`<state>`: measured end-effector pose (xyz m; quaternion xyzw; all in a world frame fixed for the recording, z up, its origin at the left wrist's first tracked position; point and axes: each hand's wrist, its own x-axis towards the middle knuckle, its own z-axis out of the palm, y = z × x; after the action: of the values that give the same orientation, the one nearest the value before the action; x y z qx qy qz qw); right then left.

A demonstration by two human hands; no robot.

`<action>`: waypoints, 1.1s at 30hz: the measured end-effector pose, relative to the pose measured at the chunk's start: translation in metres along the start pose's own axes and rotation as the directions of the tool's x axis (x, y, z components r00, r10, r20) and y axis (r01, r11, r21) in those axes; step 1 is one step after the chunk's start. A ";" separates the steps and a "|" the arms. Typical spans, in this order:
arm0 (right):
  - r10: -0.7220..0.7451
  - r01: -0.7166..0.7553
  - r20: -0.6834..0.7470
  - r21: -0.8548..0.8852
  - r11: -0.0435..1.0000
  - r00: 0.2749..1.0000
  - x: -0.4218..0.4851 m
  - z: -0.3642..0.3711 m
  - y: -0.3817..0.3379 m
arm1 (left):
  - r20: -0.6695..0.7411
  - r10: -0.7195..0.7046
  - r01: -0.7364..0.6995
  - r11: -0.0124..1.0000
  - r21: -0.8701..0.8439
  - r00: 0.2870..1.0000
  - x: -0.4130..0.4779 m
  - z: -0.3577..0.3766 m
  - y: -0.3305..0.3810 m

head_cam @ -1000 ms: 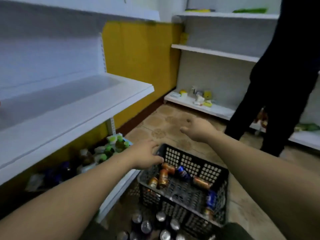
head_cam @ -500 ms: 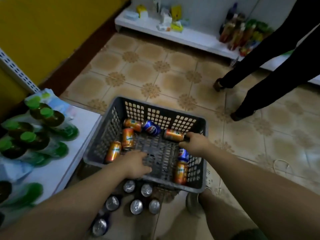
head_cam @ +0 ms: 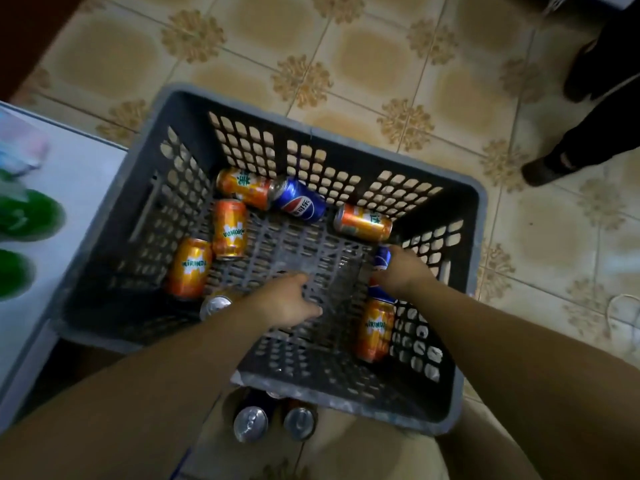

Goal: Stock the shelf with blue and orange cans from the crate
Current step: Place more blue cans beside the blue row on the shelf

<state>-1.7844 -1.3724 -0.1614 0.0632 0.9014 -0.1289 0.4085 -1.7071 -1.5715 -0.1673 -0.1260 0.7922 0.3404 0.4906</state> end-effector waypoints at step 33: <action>-0.488 0.313 0.150 0.601 0.735 0.860 -0.180 -0.085 -0.109 | -0.497 0.396 -0.479 0.877 -0.045 0.772 -0.180 -0.056 0.005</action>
<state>-1.7508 -1.4543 0.0475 -0.0387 0.7432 -0.4797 0.4648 -1.6602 -1.6293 0.0063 -0.0580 0.8629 0.4700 0.1764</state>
